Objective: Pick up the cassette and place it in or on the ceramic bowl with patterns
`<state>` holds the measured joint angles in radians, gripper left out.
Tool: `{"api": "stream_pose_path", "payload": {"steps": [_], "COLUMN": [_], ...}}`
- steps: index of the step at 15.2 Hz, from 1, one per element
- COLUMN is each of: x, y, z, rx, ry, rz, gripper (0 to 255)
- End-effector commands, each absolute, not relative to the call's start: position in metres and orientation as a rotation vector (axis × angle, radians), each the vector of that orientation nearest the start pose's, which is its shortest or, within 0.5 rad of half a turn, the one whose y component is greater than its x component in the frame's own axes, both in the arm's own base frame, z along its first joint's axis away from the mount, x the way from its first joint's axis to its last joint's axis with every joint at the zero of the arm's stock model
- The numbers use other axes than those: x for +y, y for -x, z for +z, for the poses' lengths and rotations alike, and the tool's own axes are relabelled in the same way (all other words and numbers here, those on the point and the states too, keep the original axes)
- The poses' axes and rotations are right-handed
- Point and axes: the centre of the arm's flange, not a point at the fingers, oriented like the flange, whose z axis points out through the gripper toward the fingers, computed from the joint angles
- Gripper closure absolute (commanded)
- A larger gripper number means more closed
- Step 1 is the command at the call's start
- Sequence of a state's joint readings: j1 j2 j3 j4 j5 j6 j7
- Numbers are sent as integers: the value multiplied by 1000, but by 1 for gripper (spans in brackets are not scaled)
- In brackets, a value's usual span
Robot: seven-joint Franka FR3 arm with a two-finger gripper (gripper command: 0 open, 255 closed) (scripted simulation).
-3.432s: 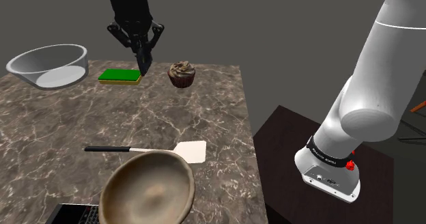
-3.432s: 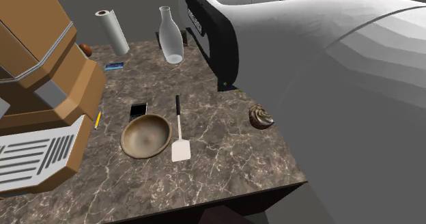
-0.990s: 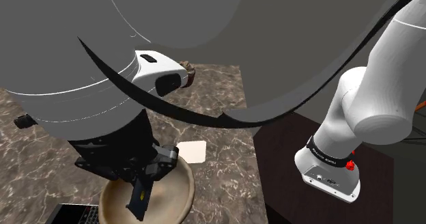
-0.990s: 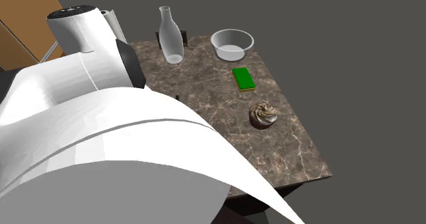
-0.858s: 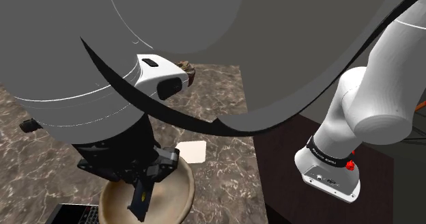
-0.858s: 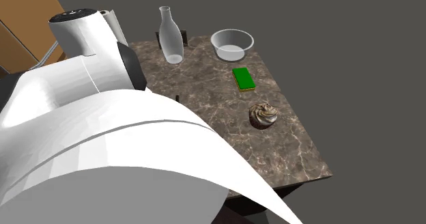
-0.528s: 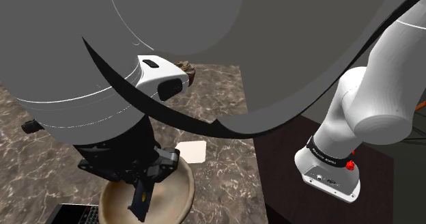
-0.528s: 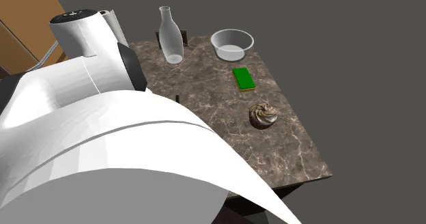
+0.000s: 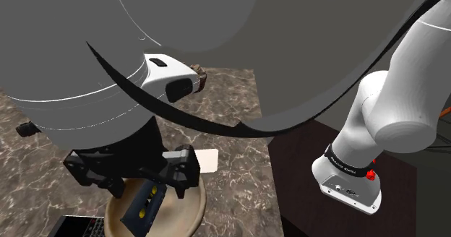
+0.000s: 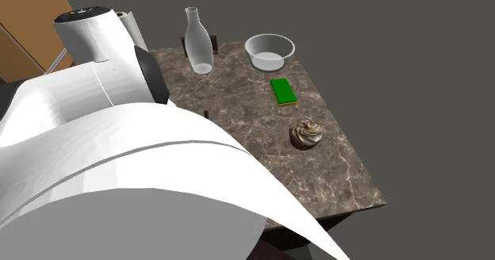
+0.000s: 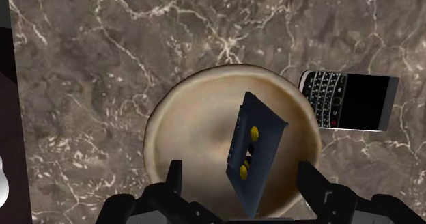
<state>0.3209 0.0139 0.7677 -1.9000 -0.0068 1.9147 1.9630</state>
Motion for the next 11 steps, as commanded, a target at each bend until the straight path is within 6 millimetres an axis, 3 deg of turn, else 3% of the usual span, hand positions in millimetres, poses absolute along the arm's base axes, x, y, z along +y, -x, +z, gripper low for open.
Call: {"api": "stream_pose_path", "payload": {"steps": [1, 3, 11], "x": [498, 498, 498], "y": [-264, -264, -264], "z": [512, 536, 536], "rx": [1325, 1325, 1325], "ry": [2844, 2844, 2844], "rz": [5, 5, 5], "gripper": [0, 0, 0]}}
